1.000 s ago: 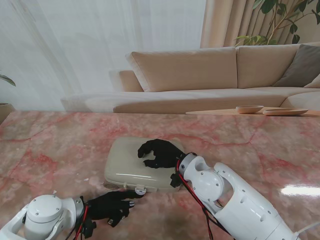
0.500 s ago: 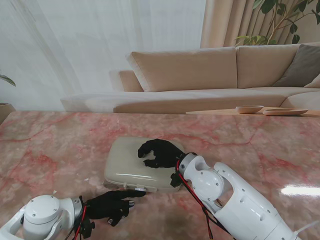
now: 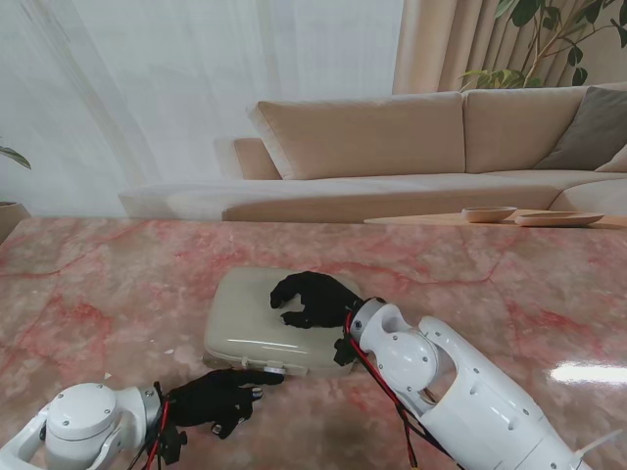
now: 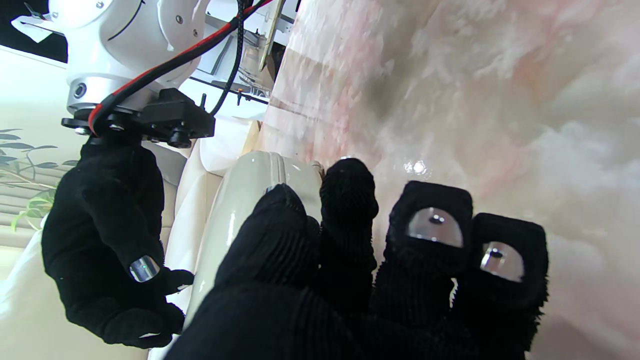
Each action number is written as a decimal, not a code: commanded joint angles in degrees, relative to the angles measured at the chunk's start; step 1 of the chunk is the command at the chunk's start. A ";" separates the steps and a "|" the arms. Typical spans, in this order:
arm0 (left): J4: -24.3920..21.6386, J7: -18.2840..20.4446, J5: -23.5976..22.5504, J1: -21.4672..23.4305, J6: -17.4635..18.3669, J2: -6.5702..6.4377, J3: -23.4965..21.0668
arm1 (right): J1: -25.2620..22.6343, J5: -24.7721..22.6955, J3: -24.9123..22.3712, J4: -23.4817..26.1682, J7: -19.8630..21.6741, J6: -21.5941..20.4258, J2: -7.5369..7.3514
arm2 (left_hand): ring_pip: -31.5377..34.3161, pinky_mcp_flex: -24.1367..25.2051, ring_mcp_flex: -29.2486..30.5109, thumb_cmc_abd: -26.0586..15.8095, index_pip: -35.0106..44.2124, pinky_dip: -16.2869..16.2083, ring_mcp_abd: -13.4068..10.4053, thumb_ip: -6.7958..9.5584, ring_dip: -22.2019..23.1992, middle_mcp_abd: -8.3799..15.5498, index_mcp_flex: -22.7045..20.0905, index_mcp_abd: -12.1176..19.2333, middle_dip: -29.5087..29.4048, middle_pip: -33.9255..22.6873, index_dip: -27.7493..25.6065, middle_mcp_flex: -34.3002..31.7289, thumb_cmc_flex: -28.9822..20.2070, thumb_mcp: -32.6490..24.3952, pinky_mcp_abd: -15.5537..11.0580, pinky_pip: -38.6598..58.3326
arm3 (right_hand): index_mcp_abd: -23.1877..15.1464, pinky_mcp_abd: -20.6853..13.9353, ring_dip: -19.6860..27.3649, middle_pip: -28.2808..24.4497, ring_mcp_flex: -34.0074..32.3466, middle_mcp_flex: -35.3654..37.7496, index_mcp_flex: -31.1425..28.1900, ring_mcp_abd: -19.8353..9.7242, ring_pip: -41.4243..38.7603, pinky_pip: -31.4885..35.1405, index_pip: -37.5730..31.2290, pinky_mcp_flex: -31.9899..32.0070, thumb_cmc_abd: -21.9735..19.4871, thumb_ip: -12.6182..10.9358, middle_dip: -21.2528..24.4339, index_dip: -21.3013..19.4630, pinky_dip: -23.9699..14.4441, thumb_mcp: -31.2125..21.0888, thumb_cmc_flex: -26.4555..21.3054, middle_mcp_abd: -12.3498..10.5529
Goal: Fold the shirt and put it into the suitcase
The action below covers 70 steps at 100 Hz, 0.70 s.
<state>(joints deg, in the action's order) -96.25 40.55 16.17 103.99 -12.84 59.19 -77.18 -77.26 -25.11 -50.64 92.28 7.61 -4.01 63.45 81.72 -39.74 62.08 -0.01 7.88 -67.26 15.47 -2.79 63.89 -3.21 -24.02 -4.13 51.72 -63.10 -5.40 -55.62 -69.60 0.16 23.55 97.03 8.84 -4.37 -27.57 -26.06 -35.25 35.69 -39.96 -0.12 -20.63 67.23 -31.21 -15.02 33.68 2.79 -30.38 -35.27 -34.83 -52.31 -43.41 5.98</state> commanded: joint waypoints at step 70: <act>-0.51 -0.16 1.47 0.31 1.70 0.39 -0.83 | -2.07 0.06 1.30 -5.63 3.27 1.92 -1.00 | 4.27 -0.67 1.26 -1.42 -1.24 -1.35 -1.15 0.87 0.82 0.01 -0.18 6.96 0.45 -0.40 -1.31 -0.41 -4.36 -0.63 0.52 5.62 | -0.26 17.97 -1.13 -0.43 -2.31 0.80 -0.20 12.63 -2.80 -6.24 -0.79 -1.69 1.37 -1.02 -0.74 0.36 2.80 0.22 0.19 8.75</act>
<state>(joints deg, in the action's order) -96.65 40.47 17.67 104.29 -11.24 59.45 -77.79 -76.72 -24.69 -50.51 91.80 8.19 -3.94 63.45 81.72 -39.74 62.07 0.00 8.70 -67.32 15.47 -2.79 63.89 -3.24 -25.50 -2.08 51.72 -63.10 -7.04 -55.62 -69.60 0.16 23.60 97.03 8.84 -6.33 -27.57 -26.06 -35.14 35.53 -39.96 -1.45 -20.63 67.25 -31.21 -15.02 33.69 2.79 -30.39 -35.26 -34.87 -52.31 -43.41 4.68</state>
